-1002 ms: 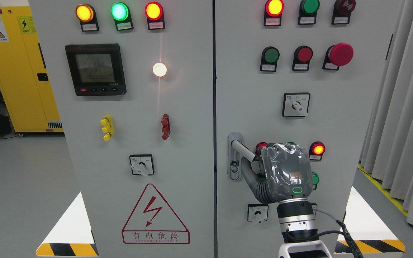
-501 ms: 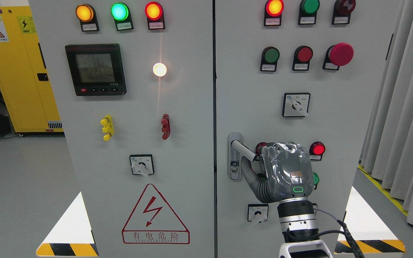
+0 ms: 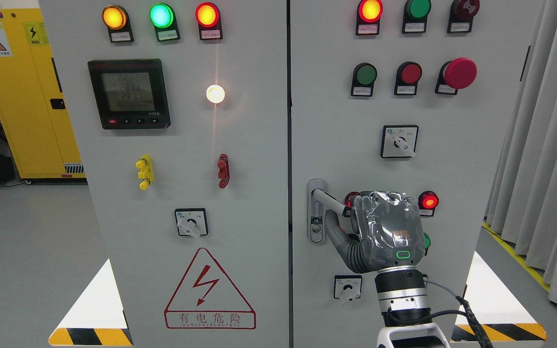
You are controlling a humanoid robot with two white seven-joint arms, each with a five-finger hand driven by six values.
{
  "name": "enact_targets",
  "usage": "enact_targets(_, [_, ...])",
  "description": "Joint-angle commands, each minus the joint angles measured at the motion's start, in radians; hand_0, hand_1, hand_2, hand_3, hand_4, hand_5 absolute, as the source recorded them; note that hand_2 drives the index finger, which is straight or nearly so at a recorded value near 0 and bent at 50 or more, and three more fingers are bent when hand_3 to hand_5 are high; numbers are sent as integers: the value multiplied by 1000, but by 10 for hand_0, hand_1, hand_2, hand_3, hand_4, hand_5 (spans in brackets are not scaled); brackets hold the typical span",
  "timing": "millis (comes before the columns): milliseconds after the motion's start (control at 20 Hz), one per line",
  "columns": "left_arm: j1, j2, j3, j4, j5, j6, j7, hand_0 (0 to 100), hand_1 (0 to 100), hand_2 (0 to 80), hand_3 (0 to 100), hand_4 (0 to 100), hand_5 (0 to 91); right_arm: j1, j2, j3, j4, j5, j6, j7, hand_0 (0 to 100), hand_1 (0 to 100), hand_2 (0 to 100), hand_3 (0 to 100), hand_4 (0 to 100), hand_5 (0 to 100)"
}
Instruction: Release door handle
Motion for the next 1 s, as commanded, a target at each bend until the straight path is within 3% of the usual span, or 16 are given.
enact_targets(0, [0,0,0,-12,0,-1,0,120,556,0,0,0,0,-5,-1,0,-3,0,-1,1,504,435,1000,1000,1000,1000])
enact_targets(952, [0,0,0,-12,0,-1,0,120,556,0,0,0,0,4,-1,-22,-3,0,-9,1,476,448,1000,1000,1000,1000])
